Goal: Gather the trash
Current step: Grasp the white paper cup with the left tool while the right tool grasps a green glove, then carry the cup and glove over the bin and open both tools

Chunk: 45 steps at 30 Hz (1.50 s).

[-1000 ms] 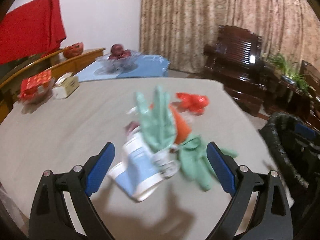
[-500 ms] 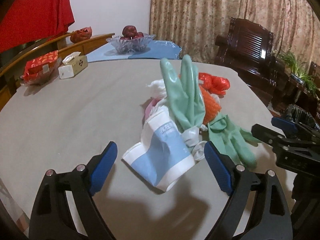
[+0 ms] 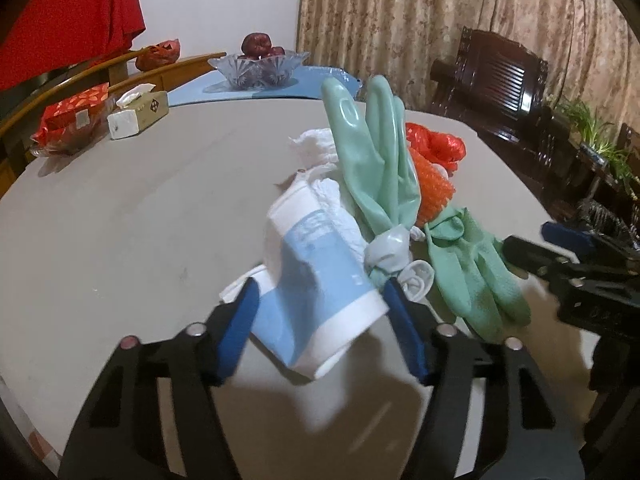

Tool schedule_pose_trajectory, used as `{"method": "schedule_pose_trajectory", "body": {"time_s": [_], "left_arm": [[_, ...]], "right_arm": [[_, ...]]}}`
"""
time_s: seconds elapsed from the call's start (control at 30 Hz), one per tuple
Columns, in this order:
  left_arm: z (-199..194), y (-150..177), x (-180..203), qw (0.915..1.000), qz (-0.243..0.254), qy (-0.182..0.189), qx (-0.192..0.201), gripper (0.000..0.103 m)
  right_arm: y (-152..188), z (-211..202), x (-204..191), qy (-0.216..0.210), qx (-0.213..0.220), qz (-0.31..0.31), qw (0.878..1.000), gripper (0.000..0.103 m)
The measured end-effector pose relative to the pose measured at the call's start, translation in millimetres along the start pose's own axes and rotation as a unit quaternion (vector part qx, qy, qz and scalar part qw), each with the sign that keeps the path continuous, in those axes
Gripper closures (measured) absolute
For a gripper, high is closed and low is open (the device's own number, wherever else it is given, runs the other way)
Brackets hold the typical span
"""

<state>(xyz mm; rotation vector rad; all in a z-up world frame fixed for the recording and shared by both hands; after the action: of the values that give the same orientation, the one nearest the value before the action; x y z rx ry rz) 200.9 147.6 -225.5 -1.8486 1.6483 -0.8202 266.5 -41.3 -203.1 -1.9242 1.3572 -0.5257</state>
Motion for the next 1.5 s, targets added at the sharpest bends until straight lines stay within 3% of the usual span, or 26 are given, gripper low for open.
{"method": "schedule_pose_trajectory", "body": {"time_s": [0.2,0.27,0.4,0.47,0.63,0.7,0.8,1.5], "left_arm": [[-5,2,-17,0.9997,-0.022,0.005,0.007,0.05],[-5,1,-20,0.9996,-0.025,0.008,0.009,0.057],[-3,-1,-20,0.9997,-0.02,0.007,0.01,0.06],[-3,-1,-20,0.9997,-0.019,0.005,0.011,0.062],[-4,-2,-24,0.9995,-0.029,0.001,0.011,0.064],[-5,-2,-24,0.9994,-0.032,-0.001,0.01,0.064],[-8,-3,-26,0.9992,-0.037,-0.004,0.01,0.065],[-54,-39,27,0.9975,-0.009,0.045,0.055,0.065]], "right_arm": [[-5,18,-22,-0.017,-0.017,-0.015,1.0,0.023],[-6,25,-24,-0.017,-0.024,-0.01,1.0,0.023],[-3,39,-25,-0.011,-0.056,-0.003,0.998,0.023],[-1,43,-26,-0.014,-0.066,-0.003,0.998,0.03],[0,38,-36,-0.033,-0.06,-0.015,0.998,0.074],[0,35,-35,-0.051,-0.059,-0.003,0.997,0.085],[0,30,-32,-0.048,-0.052,-0.002,0.998,0.093],[-31,-60,9,-0.018,0.035,0.031,0.999,0.094]]}}
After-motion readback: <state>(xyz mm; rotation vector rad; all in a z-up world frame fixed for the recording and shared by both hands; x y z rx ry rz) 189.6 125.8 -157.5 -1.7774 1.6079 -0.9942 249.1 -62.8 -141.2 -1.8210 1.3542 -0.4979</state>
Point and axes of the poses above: each gripper's, at about its wrist camera, not at the fingertips, and z roughly the way its jaws point, x to its right, y to its underside, the point moved 7 cm from there along z, roughly the way its jaws point, and after that the axes turned 2 degrees about -z, right-handed, at the moved point
